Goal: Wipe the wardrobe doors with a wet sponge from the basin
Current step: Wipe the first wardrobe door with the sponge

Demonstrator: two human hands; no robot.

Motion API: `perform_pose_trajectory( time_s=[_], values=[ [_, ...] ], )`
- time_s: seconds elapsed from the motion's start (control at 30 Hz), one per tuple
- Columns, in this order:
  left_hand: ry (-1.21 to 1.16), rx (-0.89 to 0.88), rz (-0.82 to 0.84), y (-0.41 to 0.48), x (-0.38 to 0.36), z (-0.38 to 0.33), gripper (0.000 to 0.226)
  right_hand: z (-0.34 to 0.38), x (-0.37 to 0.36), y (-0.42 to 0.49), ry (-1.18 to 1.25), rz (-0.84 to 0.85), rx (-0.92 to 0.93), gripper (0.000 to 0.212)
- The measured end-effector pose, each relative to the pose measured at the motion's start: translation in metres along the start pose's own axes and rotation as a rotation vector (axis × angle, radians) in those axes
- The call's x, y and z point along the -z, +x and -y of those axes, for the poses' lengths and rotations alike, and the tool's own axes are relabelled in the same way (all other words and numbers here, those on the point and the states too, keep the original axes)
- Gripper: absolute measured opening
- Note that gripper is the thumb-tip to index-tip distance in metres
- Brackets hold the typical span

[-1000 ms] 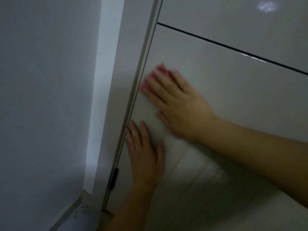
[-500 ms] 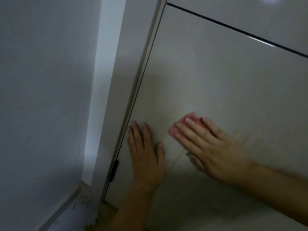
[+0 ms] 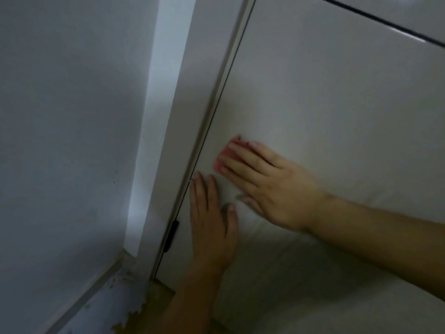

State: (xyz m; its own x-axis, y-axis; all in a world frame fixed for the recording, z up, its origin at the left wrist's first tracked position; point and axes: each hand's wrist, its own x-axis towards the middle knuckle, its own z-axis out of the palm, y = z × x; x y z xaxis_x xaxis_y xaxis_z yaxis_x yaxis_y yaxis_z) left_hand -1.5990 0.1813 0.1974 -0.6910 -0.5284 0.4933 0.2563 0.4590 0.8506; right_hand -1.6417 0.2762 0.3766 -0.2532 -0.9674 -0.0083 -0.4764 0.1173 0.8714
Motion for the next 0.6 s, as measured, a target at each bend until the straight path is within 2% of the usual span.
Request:
perform_pose_trajectory(
  time_s=[0.2,0.3,0.37,0.43,0.53,0.6],
  values=[
    [-0.010,-0.002,0.015,-0.001,-0.001,0.001,0.069,0.005,0.002,0.033,0.008,-0.099,-0.180,0.067],
    [-0.016,-0.019,-0.010,0.000,-0.004,0.004,0.069,0.033,-0.017,0.008,-0.009,0.008,-0.047,0.070],
    [0.011,-0.018,-0.021,0.000,-0.005,0.006,0.069,0.045,-0.025,-0.029,-0.059,0.081,-0.022,0.074],
    [0.014,-0.025,-0.038,0.000,-0.009,0.006,0.071,0.042,-0.023,-0.058,-0.034,-0.014,-0.155,0.072],
    [-0.003,-0.001,-0.060,0.001,-0.015,-0.002,0.078,0.017,-0.011,-0.080,0.037,-0.213,-0.551,0.060],
    [-0.009,0.010,-0.065,0.001,-0.016,-0.007,0.080,0.018,-0.013,-0.096,0.043,-0.244,-0.658,0.062]
  ],
)
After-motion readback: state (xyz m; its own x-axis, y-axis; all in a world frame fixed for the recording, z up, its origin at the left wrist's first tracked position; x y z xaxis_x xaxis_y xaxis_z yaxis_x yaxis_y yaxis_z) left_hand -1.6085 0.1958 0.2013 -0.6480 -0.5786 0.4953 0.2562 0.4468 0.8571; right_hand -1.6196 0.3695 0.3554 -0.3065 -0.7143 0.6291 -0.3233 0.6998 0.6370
